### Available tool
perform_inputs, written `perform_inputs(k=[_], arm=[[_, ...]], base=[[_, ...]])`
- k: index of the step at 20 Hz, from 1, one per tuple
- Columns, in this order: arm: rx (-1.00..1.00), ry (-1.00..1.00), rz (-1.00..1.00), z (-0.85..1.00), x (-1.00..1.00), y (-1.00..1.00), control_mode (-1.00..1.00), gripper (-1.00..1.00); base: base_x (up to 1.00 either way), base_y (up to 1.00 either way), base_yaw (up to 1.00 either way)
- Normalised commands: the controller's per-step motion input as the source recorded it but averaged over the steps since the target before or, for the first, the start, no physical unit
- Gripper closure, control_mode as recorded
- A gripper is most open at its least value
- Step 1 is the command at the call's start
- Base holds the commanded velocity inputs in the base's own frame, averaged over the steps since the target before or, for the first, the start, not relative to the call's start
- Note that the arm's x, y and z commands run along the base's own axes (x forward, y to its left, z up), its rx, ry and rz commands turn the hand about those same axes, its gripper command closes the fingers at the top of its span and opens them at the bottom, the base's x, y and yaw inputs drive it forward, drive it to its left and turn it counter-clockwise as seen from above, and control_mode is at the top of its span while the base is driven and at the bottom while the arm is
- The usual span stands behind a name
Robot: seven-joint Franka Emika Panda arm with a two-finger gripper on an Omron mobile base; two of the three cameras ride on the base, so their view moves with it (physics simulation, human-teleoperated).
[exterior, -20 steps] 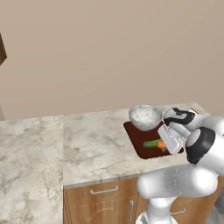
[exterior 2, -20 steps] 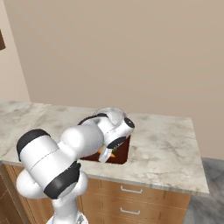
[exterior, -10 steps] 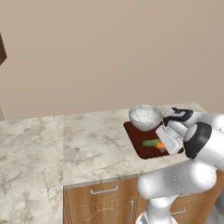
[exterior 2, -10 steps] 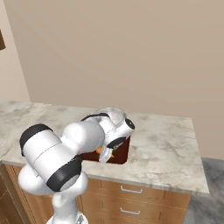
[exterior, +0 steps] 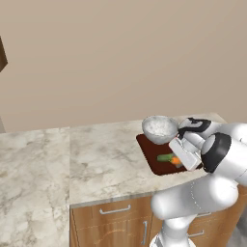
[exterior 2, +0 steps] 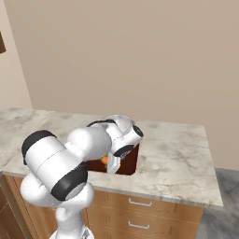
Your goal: Place the two vegetables and bowl onto the tray for setting up a vegetable dip station.
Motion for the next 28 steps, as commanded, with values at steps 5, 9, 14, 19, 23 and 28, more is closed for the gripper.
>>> perform_inputs(k=[5, 9, 14, 19, 23, 28], arm=[[0.01, -0.01, 0.08, 0.00, 0.03, 0.04, -1.00, -1.00], [0.02, 0.00, 0.04, 0.00, 0.04, 0.01, -1.00, -1.00], [0.02, 0.00, 0.01, 0.00, 0.02, 0.00, -1.00, -1.00], [0.02, 0.00, 0.00, 0.04, 0.00, -0.02, -1.00, -1.00], [0.00, 0.00, 0.00, 0.18, -0.11, -0.06, -1.00, -1.00], [0.00, 0.01, 0.00, 0.23, -0.17, -0.02, -1.00, -1.00]], base=[[0.00, 0.00, 0.00], [0.00, 0.00, 0.00], [0.00, 0.00, 0.00], [0.00, 0.00, 0.00], [0.00, 0.00, 0.00], [0.00, 0.00, 0.00]])
